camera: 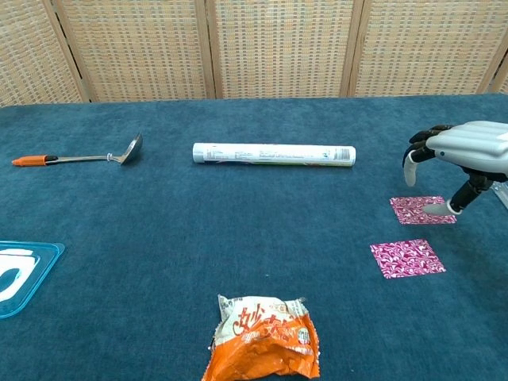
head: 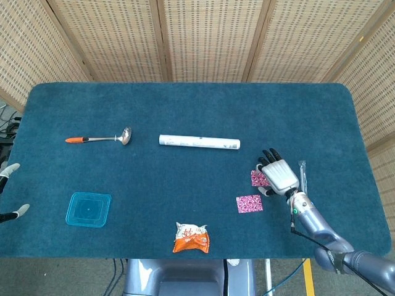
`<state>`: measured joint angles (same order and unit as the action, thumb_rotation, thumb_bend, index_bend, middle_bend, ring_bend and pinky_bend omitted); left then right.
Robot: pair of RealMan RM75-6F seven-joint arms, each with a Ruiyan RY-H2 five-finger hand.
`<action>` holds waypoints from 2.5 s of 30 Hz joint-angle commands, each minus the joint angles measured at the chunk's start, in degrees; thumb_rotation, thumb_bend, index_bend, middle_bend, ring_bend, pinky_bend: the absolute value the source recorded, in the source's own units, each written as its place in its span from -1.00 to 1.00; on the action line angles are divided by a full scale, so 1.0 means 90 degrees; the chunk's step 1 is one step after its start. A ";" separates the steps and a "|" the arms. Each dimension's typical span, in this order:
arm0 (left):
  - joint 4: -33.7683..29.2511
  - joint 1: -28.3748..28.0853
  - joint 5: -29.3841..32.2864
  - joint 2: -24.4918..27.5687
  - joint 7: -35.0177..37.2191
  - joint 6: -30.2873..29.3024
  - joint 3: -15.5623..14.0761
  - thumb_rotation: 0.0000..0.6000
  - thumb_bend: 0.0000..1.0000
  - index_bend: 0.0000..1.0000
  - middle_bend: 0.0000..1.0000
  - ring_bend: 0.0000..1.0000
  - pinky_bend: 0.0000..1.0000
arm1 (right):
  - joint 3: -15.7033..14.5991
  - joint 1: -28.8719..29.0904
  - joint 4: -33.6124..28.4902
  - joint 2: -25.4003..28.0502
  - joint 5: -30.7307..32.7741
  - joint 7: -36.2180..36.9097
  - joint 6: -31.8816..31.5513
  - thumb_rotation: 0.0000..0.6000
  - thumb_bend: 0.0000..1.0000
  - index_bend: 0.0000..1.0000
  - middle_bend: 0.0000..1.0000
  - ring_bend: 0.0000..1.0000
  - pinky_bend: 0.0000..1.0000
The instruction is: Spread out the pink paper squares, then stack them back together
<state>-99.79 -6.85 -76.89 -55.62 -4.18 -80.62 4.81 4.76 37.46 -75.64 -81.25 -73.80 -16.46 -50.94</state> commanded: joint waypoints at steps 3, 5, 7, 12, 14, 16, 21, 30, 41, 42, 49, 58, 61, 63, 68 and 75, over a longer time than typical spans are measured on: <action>0.0020 0.0010 -0.0016 -0.0003 0.0035 -0.0001 -0.0012 0.98 -0.77 -0.70 -1.00 -1.00 -1.00 | -0.0138 -0.0148 -0.0338 0.0124 -0.0001 -0.0274 -0.0170 1.00 -0.35 -0.30 -0.58 -1.00 -1.00; 0.0036 0.0011 -0.0019 -0.0009 0.0048 0.0006 -0.0018 0.99 -0.77 -0.70 -1.00 -1.00 -1.00 | -0.0200 -0.0203 -0.0440 0.0154 -0.0009 -0.0360 -0.0216 1.00 -0.38 -0.30 -0.58 -1.00 -1.00; 0.0043 0.0013 -0.0024 -0.0012 0.0061 0.0008 -0.0022 0.99 -0.77 -0.70 -1.00 -1.00 -1.00 | -0.0251 -0.0254 -0.0497 0.0165 -0.0011 -0.0402 -0.0252 1.00 -0.40 -0.30 -0.58 -1.00 -1.00; 0.0036 0.0004 -0.0057 0.0015 0.0081 0.0014 -0.0021 0.99 -0.77 -0.70 -1.00 -1.00 -1.00 | -0.0366 -0.0365 -0.0559 0.0163 -0.0002 -0.0532 -0.0310 1.00 -0.48 -0.30 -0.58 -1.00 -1.00; 0.0028 -0.0002 -0.0067 0.0022 0.0087 0.0012 -0.0016 0.98 -0.77 -0.70 -1.00 -1.00 -1.00 | -0.0396 -0.0393 -0.0572 0.0151 0.0003 -0.0577 -0.0321 1.00 -0.48 -0.30 -0.58 -1.00 -1.00; 0.0019 -0.0007 -0.0076 0.0028 0.0090 0.0013 -0.0015 0.98 -0.77 -0.70 -1.00 -1.00 -1.00 | -0.0427 -0.0415 -0.0593 0.0142 0.0001 -0.0621 -0.0326 1.00 -0.48 -0.30 -0.58 -1.00 -1.00; 0.0006 -0.0015 -0.0089 0.0033 0.0076 0.0022 -0.0019 0.98 -0.78 -0.70 -1.00 -1.00 -1.00 | -0.0497 -0.0440 -0.0638 0.0100 -0.0043 -0.0697 -0.0312 1.00 -0.48 -0.30 -0.58 -1.00 -1.00; -0.0032 -0.0004 -0.0090 0.0067 0.0068 -0.0034 0.0004 0.98 -0.78 -0.70 -1.00 -1.00 -1.00 | -0.0586 -0.0395 -0.0660 -0.0075 -0.0148 -0.0844 -0.0186 1.00 -0.48 -0.30 -0.58 -1.00 -1.00; -0.0021 0.0010 -0.0090 0.0113 0.0120 -0.0056 0.0013 0.98 -0.78 -0.70 -1.00 -1.00 -1.00 | -0.0431 -0.0292 -0.0513 -0.0271 -0.0075 -0.0885 -0.0130 1.00 -0.48 -0.30 -0.59 -1.00 -1.00; -0.0019 0.0011 -0.0089 0.0112 0.0121 -0.0055 0.0013 0.98 -0.78 -0.70 -1.00 -1.00 -1.00 | -0.0425 -0.0287 -0.0509 -0.0276 -0.0073 -0.0887 -0.0128 1.00 -0.48 -0.30 -0.59 -1.00 -1.00; -0.0001 0.0002 -0.0083 0.0121 0.0125 -0.0045 0.0021 0.98 -0.78 -0.70 -1.00 -1.00 -1.00 | -0.0449 -0.0324 -0.0458 -0.0327 -0.0063 -0.0890 -0.0158 1.00 -0.48 -0.30 -0.59 -1.00 -1.00; -0.0045 -0.0023 -0.0105 0.0112 0.0075 -0.0028 0.0020 0.98 -0.78 -0.70 -1.00 -1.00 -1.00 | -0.0475 -0.0386 -0.0443 -0.0326 -0.0131 -0.0819 -0.0247 1.00 -0.50 -0.30 -0.60 -1.00 -1.00; -0.0063 -0.0023 -0.0112 0.0115 0.0059 -0.0034 0.0016 0.98 -0.78 -0.70 -1.00 -1.00 -1.00 | -0.0478 -0.0403 -0.0441 -0.0323 -0.0154 -0.0800 -0.0274 1.00 -0.53 -0.30 -0.60 -1.00 -1.00; -0.0068 -0.0021 -0.0112 0.0119 0.0056 -0.0039 0.0016 0.99 -0.78 -0.70 -1.00 -1.00 -1.00 | -0.0480 -0.0412 -0.0437 -0.0325 -0.0161 -0.0787 -0.0285 1.00 -0.56 -0.30 -0.60 -1.00 -1.00; -0.0085 -0.0012 -0.0122 0.0136 0.0057 -0.0063 0.0017 0.99 -0.78 -0.70 -1.00 -1.00 -1.00 | -0.0491 -0.0435 -0.0400 -0.0348 -0.0207 -0.0753 -0.0315 1.00 -0.58 -0.30 -0.61 -1.00 -1.00; -0.0097 0.0000 -0.0115 0.0143 0.0049 -0.0075 0.0011 0.99 -0.78 -0.70 -1.00 -1.00 -1.00 | -0.0476 -0.0437 -0.0316 -0.0409 -0.0245 -0.0695 -0.0317 1.00 -0.58 -0.30 -0.61 -1.00 -1.00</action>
<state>-100.66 -6.84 -77.92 -54.34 -3.74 -81.30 4.91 0.47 33.52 -78.52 -84.89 -76.00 -22.75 -53.83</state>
